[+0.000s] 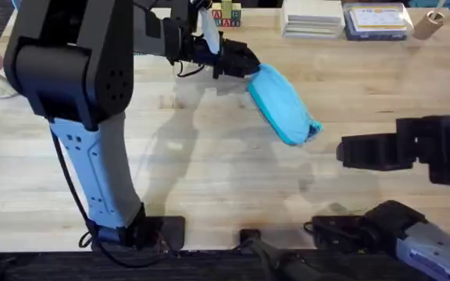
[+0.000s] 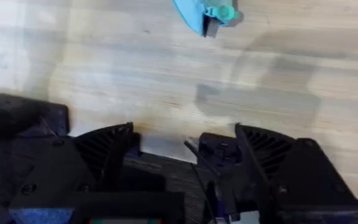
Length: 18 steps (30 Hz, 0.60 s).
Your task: Unzip the bag, pick up the pens from the table one at a time and place them inside, then zip the bag closed.
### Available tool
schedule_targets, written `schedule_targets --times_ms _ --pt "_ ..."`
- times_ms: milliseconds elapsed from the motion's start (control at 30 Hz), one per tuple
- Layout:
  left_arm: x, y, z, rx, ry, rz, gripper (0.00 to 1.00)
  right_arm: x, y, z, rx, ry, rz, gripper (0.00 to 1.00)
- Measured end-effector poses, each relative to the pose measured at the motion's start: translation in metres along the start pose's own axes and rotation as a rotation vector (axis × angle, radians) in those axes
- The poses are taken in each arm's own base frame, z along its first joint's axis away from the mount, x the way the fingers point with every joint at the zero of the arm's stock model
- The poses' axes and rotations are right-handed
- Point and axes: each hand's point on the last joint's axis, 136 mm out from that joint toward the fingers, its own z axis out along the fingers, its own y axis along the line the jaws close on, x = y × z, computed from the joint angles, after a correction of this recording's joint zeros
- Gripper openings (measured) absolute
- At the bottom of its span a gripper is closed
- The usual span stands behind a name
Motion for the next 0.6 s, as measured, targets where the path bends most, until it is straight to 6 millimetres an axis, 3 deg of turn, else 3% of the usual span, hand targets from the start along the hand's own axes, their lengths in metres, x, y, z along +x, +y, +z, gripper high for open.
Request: schedule_targets --times_ms 333,600 --pt "0.0 0.0 0.0 0.0 0.0 0.0 0.041 -0.005 -0.008 -0.001 0.022 -0.018 0.179 0.997" --pt "0.0 0.0 0.0 0.0 0.0 0.0 0.041 -0.008 -0.021 0.0 0.087 -0.044 0.472 0.997"
